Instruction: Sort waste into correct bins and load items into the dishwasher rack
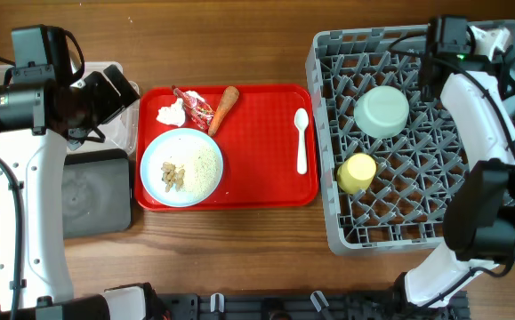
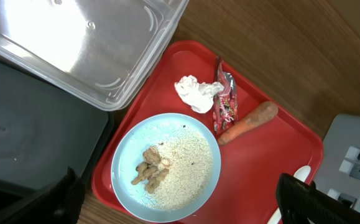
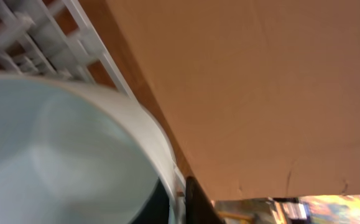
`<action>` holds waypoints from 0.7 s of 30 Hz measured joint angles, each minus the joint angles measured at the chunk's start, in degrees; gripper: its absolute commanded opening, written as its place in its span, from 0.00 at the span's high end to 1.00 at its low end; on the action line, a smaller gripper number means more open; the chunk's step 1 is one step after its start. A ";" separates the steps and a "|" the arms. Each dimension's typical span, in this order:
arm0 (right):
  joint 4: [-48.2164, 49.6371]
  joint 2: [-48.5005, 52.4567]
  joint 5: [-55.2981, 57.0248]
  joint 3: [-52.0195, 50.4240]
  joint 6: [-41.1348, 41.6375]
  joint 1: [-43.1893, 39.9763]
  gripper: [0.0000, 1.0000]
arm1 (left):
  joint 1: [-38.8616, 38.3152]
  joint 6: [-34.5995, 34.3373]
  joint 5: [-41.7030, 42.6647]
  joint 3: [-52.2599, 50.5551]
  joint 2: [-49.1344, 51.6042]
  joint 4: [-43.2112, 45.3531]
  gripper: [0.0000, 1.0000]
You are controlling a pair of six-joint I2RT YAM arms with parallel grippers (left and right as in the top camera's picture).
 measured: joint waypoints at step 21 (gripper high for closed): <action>-4.15 -14.64 -47.01 0.33 12.87 -2.38 0.54 | 0.00 -0.02 -0.02 0.00 0.00 0.02 0.00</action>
